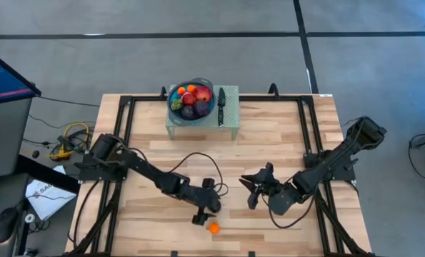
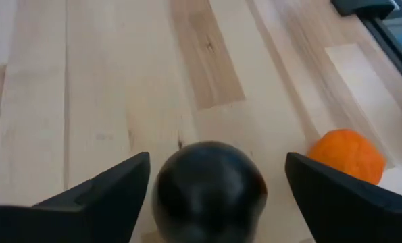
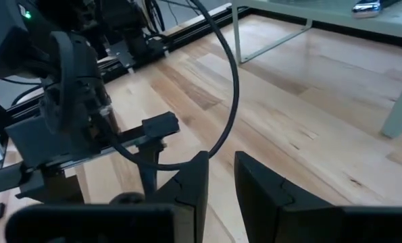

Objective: Pick & Place Fruit
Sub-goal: Put the purple plum into the blue strainer bowl

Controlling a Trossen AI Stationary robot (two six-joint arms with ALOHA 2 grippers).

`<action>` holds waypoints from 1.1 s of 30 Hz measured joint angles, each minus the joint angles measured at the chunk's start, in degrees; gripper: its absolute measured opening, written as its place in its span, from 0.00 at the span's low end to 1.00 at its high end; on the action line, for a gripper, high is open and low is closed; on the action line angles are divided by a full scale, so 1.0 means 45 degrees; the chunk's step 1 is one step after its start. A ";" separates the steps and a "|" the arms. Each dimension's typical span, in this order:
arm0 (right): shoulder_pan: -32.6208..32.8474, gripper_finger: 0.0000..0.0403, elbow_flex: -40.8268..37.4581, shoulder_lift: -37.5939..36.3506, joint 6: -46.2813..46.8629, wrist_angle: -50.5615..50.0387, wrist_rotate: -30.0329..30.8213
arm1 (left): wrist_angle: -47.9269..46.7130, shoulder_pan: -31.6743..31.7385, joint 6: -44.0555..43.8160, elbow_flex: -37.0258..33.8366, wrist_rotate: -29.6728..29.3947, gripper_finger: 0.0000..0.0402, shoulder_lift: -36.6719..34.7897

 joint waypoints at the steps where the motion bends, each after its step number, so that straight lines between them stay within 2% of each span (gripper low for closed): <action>1: -0.0039 0.17 0.0000 0.0000 0.0000 -0.0004 0.0000 | -0.0013 0.0000 0.0152 0.0000 -0.0008 0.82 0.0000; 5: -0.0155 0.17 0.0000 0.0000 0.0005 0.0029 -0.0005 | -0.0032 0.0129 0.0471 0.0000 0.0135 0.74 0.0000; 9: -0.0238 0.17 0.0000 0.0000 0.0005 0.0069 -0.0154 | -0.0205 0.0375 0.1094 -0.0002 0.0917 0.67 0.0000; 16: -0.0406 0.17 0.0000 0.0000 0.0005 0.0054 -0.2294 | -0.0680 0.0860 0.1641 0.0019 0.1986 0.54 -0.0053; 20: -0.0370 0.17 0.0000 0.0000 0.0059 0.0038 -0.2686 | -0.1101 0.1158 0.0400 -0.0033 0.2120 0.53 -0.0336; 23: -0.0122 0.22 0.0000 0.0000 -0.0464 0.0020 -0.2681 | -0.1027 0.1485 -0.0752 -0.0227 0.2223 0.55 -0.0893; 26: 0.0327 0.32 0.0003 0.0002 -0.0511 -0.0352 -0.2705 | 0.0586 0.1784 -0.2310 -0.1052 0.2214 0.56 -0.2015; 29: 0.0802 0.48 0.0005 0.0081 -0.0513 -0.0737 -0.2528 | 0.3240 0.1959 -0.4118 -0.2700 0.1764 0.55 -0.3162; 33: 0.1256 0.68 -0.0024 0.1307 -0.1574 -0.0223 -0.0655 | 0.8401 0.1996 -0.5776 -0.5134 0.0044 0.53 -0.4688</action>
